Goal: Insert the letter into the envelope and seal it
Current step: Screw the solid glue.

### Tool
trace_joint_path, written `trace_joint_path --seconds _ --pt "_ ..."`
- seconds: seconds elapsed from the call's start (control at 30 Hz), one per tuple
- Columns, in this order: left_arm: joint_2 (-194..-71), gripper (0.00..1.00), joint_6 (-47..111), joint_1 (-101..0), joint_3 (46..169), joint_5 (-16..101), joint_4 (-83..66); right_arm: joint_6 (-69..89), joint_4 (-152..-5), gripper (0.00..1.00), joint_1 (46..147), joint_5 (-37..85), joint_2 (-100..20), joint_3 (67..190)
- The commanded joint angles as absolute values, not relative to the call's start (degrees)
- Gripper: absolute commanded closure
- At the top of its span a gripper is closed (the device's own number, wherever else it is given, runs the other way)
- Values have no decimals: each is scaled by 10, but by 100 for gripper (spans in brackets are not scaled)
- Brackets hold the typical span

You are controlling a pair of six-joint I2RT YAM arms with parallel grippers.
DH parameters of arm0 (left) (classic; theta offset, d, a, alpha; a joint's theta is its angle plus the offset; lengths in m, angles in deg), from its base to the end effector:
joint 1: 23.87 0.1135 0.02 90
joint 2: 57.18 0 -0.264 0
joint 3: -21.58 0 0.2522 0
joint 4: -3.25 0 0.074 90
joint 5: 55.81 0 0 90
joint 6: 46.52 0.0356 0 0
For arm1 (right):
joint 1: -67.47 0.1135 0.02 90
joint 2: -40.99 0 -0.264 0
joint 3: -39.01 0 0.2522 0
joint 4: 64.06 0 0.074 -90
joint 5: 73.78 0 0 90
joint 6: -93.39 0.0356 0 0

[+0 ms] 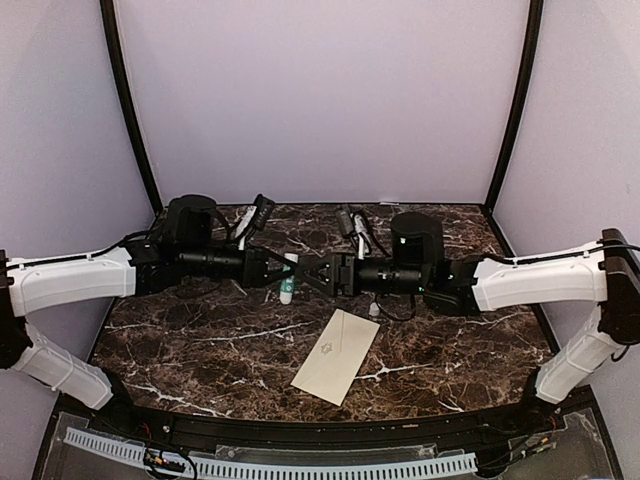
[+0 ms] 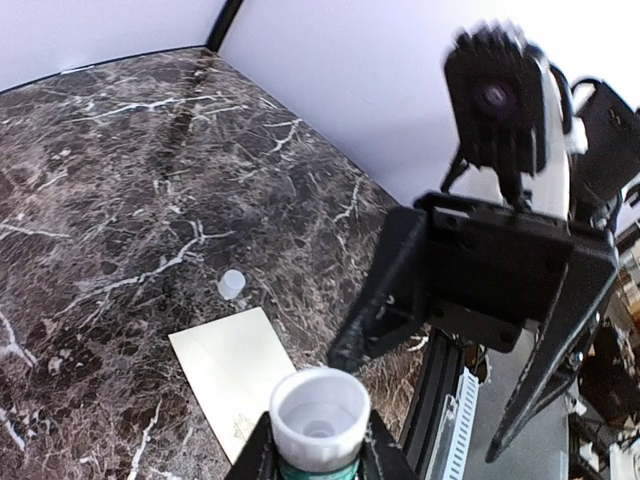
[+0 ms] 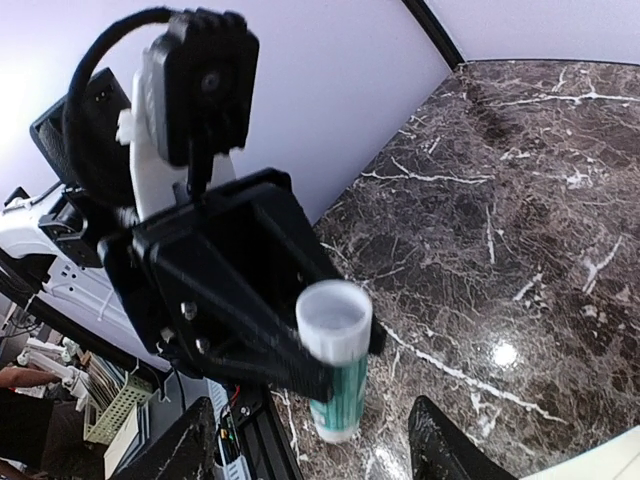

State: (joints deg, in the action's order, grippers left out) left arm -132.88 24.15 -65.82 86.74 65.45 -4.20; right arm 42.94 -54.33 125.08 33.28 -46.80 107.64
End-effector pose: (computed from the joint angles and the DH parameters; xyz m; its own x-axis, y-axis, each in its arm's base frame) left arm 0.2123 -0.2157 0.2909 -0.5274 0.0936 -0.8444 0.8096 0.3569 -0.4661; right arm 0.1811 0.3050 0.2768 -0.6804 0.0638 -0.7300 -0.6861 0.2945 0.6652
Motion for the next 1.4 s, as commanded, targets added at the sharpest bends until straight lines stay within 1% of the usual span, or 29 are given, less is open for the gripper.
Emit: trace_joint_path --seconds 0.0,0.13,0.27,0.63,0.77,0.97,1.07,1.1,1.13,1.17,1.2,1.23,1.3,1.33,1.37 --pt "-1316 99 111 -643 855 602 36 429 -486 37 1254 319 -441 1040" --pt "-1317 99 53 -642 838 636 102 420 -484 41 1264 344 -466 1053" --pt "-1319 99 41 -642 826 667 138 412 -482 45 1272 345 -486 1069" --pt "-1314 99 59 -642 816 708 136 404 -472 59 1272 349 -511 1097" --pt "-1312 99 59 -642 813 707 142 409 -461 69 1272 358 -520 1100" --pt "-1305 99 60 -642 808 694 147 411 -461 71 1272 360 -527 1102" --pt "-1306 99 56 -642 806 699 152 410 -457 77 1272 357 -525 1100" --pt "-1307 99 54 -642 805 700 154 410 -457 81 1271 357 -525 1100" --pt "-1307 99 52 -642 802 702 156 409 -456 82 1272 357 -524 1100" --pt "-1307 97 50 -642 801 704 160 407 -456 83 1271 355 -523 1100" --pt "-1306 91 49 -642 798 707 162 407 -455 85 1271 354 -522 1099" --pt "-1304 89 49 -643 797 709 163 406 -455 86 1271 352 -521 1099" --pt "-1301 82 50 -643 793 709 162 404 -452 86 1271 348 -517 1095" --pt "-1299 76 52 -643 793 709 159 403 -449 87 1271 346 -516 1094" --pt "-1298 67 52 -643 792 708 152 403 -446 87 1271 345 -514 1092"
